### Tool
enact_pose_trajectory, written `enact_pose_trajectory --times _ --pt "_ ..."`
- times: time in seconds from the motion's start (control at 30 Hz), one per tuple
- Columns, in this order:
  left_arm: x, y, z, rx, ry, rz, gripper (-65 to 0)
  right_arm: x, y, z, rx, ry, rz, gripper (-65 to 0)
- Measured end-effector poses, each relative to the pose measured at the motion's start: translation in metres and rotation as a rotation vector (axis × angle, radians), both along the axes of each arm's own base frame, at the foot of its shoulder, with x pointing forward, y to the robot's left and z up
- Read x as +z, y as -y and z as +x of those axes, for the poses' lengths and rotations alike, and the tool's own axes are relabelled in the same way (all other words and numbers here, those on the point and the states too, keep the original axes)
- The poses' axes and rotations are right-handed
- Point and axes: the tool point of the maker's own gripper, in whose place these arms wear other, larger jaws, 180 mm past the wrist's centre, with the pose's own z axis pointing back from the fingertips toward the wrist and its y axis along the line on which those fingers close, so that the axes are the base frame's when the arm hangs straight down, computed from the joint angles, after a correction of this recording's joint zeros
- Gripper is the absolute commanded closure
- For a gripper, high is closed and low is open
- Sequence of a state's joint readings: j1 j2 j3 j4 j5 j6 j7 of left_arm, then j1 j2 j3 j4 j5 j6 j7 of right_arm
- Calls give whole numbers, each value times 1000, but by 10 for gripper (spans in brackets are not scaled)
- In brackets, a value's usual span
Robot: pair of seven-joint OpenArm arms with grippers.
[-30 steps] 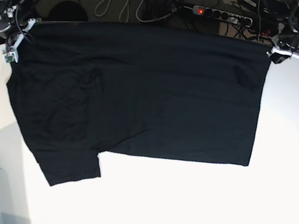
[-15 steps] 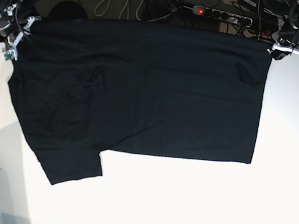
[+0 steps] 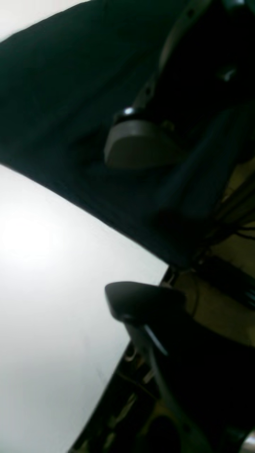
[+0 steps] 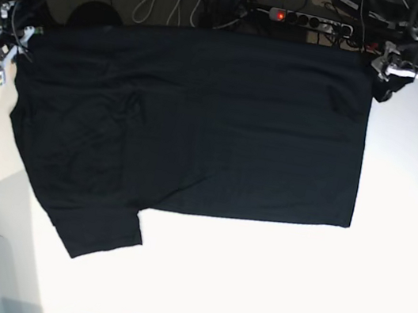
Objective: Fold the T-shirt properly
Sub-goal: 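Move both grippers down to the hem corners of the shirt, then close both grippers on the hem corners of the shirt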
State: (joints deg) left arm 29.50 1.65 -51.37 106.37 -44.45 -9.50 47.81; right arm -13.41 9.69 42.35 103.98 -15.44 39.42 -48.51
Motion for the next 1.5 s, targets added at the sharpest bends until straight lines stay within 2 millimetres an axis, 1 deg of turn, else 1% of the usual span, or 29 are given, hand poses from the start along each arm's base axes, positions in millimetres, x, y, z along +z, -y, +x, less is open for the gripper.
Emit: enact_pose_trajectory --times 0.07,0.13,0.23,0.3,0.4,0.43,0.5,0.57,0.6,0.67,0.73,0.77,0.83,0.9,1.0,1.07,1.13,1.2,1.23,1.27,1.3,1.4,1.5 --pt "15 -6 2 13 39 20 -481 3 -2 2 3 10 -3 -321" --pt "27 -19 3 45 72 57 -482 4 -2 2 3 12 -6 -318" --pt "29 -20 8 50 88 48 -483 10 -1 11 -4 37 -10 -320" --pt "33 -25 18 48 109 54 -484 12 -3 18 -1 57 -5 -321" --pt "48 -34 39 56 184 77 -485 18 -2 28 -8 78 -9 -321" --pt "47 -36 43 53 190 73 -485 21 -4 35 -8 97 -4 -321" --pt "45 -42 54 54 196 64 -485 24 -11 57 9 128 15 -321" --pt "52 -48 76 54 250 59 -485 22 -27 86 51 168 75 -321" --pt "50 -49 86 43 254 55 -485 21 -31 98 62 174 94 -321" --pt "40 -53 108 10 219 70 -485 21 -29 116 66 171 94 -321" --pt "35 -47 134 -35 214 78 -486 20 -27 131 64 156 84 -321" --pt "31 -45 146 -54 201 83 -486 17 -29 138 69 143 87 -321" --pt "24 -47 169 -62 178 91 -486 17 -39 154 93 150 113 -321" --pt "18 -49 195 -63 171 114 -486 17 -44 167 107 144 120 -321" --pt "11 -43 231 -105 174 162 -486 20 -50 177 134 145 115 -321" --pt "3 -29 255 -155 178 176 -486 19 -56 180 148 145 122 -321" --pt "-11 -14 273 -199 162 168 -486 16 -59 180 153 134 123 -321" --pt "-29 -1 287 -221 145 137 -486 14 -62 178 156 130 129 -321" --pt "-38 3 291 -228 133 131 -486 13 -63 178 156 130 133 -321" --pt "-37 3 297 -218 166 136 -486 13 -64 179 156 130 134 -321" --pt "-40 1 300 -209 168 131 -486 13 -64 179 157 132 135 -321" --pt "-43 -6 303 -197 167 145 -484 13 -64 178 156 129 133 -321" --pt "-45 -3 303 -209 175 157 -481 13 -63 178 156 131 131 -321"
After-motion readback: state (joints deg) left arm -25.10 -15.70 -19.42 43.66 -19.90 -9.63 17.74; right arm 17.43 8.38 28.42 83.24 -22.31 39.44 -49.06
